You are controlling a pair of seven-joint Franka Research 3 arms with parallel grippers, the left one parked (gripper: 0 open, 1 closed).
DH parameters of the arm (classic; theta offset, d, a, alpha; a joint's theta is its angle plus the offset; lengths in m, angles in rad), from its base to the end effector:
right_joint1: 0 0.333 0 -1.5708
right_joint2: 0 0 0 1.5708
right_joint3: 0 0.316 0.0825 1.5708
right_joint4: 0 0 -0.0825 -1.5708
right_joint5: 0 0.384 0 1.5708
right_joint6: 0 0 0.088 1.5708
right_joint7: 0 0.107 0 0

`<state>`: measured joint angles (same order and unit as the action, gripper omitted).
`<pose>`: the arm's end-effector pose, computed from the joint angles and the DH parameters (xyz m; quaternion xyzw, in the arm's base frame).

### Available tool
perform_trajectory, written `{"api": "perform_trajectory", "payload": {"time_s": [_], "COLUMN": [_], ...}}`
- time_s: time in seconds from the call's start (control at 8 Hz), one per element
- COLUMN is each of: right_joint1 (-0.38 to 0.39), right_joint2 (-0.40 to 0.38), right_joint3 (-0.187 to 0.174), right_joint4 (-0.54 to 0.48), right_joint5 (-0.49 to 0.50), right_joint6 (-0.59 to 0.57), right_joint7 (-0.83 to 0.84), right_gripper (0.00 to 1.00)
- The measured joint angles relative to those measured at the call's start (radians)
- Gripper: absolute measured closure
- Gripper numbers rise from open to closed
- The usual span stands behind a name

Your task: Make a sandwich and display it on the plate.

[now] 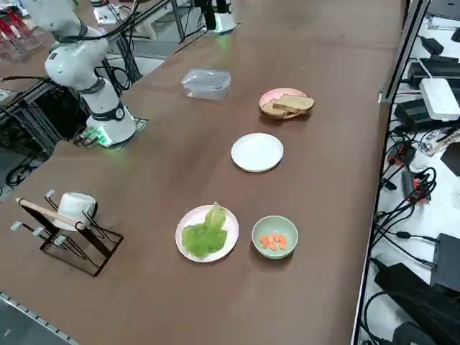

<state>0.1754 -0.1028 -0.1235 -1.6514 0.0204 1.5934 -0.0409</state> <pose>0.5240 0.0258 0.6435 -0.9985 -0.0465 -0.0219 0.0167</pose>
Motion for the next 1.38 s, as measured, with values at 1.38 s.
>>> {"api": "perform_trajectory", "payload": {"time_s": [1.38], "right_joint1": [0.085], "right_joint2": [0.701], "right_joint3": [0.006], "right_joint4": [0.487], "right_joint5": [0.211], "right_joint6": [0.206], "right_joint7": [-0.137], "right_gripper": [0.0]}}
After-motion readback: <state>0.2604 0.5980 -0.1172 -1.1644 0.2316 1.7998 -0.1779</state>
